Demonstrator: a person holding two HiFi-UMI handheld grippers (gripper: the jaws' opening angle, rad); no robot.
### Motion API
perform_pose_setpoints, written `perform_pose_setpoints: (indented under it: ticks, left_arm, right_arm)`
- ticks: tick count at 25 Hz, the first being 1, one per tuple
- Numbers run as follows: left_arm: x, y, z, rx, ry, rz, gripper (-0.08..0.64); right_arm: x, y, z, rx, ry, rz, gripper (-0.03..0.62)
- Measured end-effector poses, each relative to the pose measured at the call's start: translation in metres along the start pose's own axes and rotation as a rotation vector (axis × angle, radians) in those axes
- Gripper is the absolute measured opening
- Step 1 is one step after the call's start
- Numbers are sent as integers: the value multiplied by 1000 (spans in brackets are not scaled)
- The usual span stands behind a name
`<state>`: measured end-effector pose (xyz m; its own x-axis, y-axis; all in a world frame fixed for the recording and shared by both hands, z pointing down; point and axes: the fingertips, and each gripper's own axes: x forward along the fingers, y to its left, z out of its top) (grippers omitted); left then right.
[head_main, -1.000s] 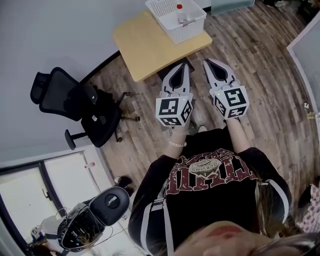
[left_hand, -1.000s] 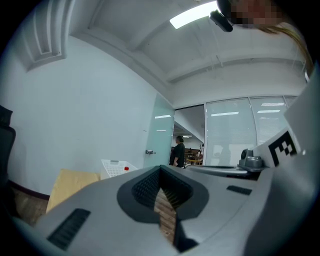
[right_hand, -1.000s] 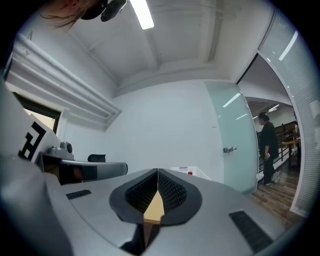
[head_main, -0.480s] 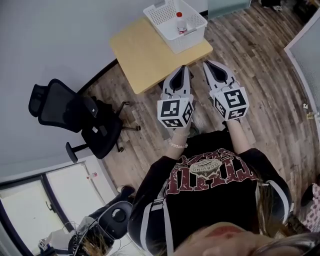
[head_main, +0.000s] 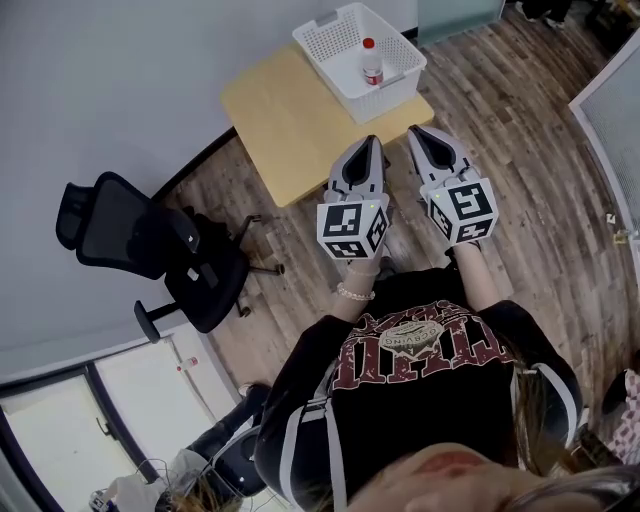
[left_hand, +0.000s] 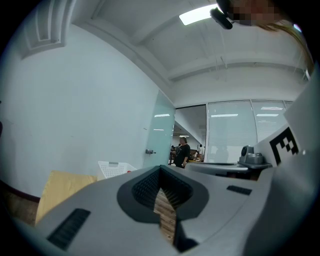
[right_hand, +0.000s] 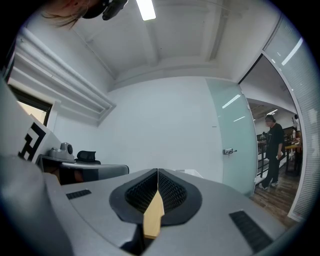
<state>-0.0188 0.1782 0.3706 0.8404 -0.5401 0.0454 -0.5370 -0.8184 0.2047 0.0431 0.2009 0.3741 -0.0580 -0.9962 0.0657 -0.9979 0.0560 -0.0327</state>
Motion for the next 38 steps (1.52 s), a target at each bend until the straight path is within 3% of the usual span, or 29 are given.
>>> perform_pose_setpoints:
  ticks: [23,38]
  left_arm:
    - [28,66,13,-12,10,-109,46]
    - [63,83,14,-20,30,-111,46]
  right_arm:
    - [74,15,-4,2,16,-80,18]
    - [107,-2,-7,2,46,-76,18]
